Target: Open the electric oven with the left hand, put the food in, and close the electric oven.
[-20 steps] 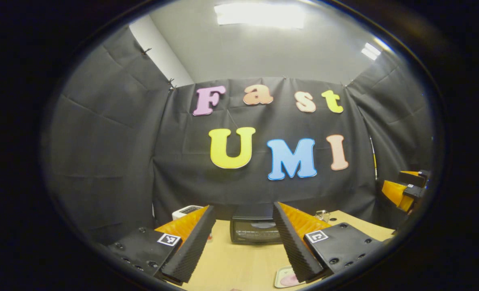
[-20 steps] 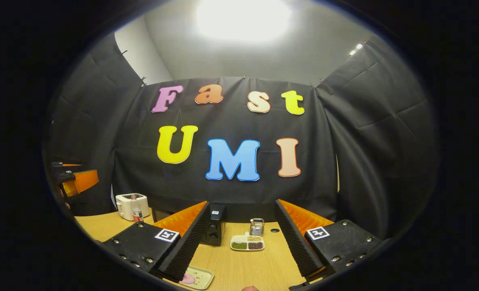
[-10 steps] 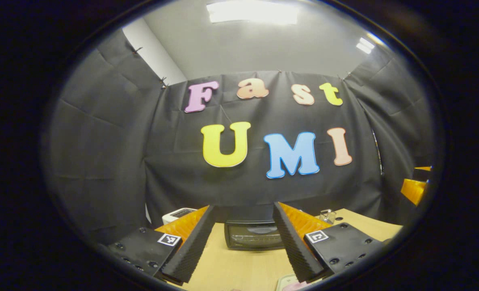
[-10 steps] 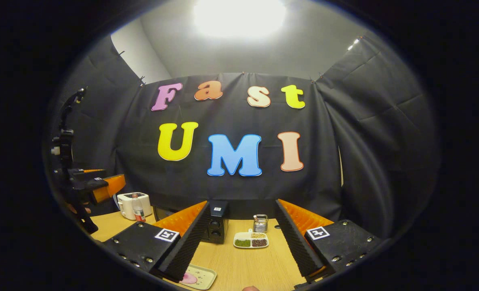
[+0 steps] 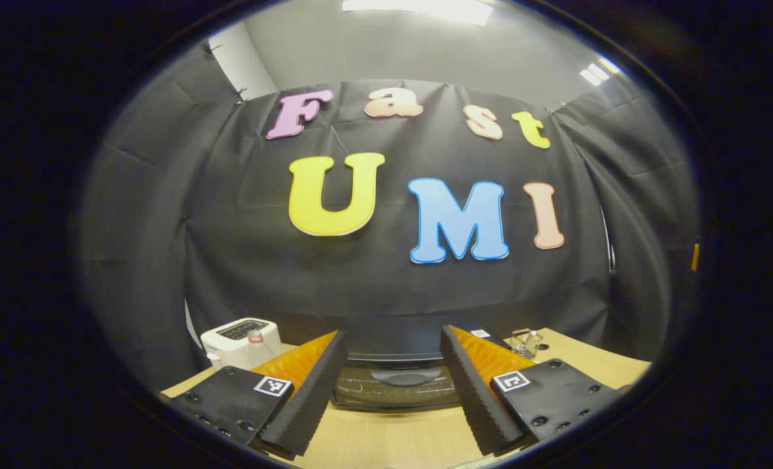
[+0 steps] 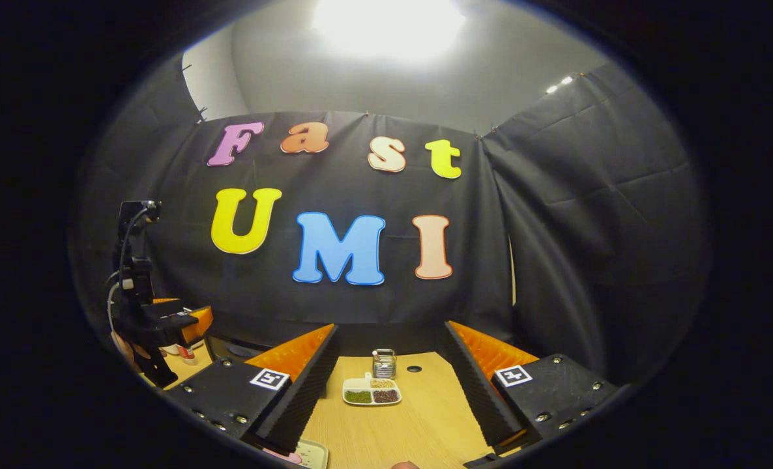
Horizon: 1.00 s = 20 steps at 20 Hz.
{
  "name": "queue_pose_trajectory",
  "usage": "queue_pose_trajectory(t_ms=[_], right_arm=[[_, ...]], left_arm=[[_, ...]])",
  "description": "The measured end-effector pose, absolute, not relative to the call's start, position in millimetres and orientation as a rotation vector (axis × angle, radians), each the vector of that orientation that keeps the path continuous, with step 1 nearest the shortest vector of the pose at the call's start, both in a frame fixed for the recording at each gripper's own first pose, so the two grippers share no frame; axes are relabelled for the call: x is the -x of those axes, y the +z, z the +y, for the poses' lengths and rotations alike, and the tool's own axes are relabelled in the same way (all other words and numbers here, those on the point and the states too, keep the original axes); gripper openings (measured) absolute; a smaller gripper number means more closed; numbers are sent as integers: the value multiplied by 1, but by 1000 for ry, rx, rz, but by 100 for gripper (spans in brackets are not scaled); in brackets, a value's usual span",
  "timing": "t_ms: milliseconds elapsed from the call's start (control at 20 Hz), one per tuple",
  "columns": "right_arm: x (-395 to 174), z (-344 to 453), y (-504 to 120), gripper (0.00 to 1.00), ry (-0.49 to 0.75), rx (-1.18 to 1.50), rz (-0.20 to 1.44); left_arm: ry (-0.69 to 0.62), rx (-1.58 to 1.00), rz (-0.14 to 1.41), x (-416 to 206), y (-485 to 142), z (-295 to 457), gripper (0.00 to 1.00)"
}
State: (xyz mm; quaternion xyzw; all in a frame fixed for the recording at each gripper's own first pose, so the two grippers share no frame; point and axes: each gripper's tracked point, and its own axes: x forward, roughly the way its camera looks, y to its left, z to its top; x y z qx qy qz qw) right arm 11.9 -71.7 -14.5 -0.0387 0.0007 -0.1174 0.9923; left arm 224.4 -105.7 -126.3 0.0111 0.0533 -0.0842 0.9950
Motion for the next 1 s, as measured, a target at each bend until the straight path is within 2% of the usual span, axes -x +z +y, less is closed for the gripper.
queue_pose_trajectory(t_ms=[50,150,200,250,400,750,850,900,950,1000], right_arm=[[-13,-73,-15,99,-254,86,6],[-14,-78,-17,99,-293,102,18],[-15,-78,-20,99,-305,108,30],[-15,-79,-21,99,-319,116,41],[-15,-82,-23,99,-360,133,59],[-17,-82,-26,99,-396,170,98],[-17,-84,-27,99,-394,177,105],[-18,-84,-29,99,-390,177,111],[-19,-84,-29,99,-384,175,115],[-19,-84,-28,99,-378,175,114]], left_arm=[[-179,-23,122,-235,-136,-108,96],[-197,-24,151,-254,-155,-113,100],[-204,-23,166,-263,-163,-116,96],[-214,-22,181,-271,-173,-118,100],[-242,-34,216,-293,-200,-130,98],[-252,-65,276,-330,-247,-142,97],[-241,-61,309,-330,-261,-141,100],[-240,-64,284,-329,-258,-141,91],[-237,-73,286,-329,-257,-142,100],[-234,-79,286,-325,-256,-140,100]])
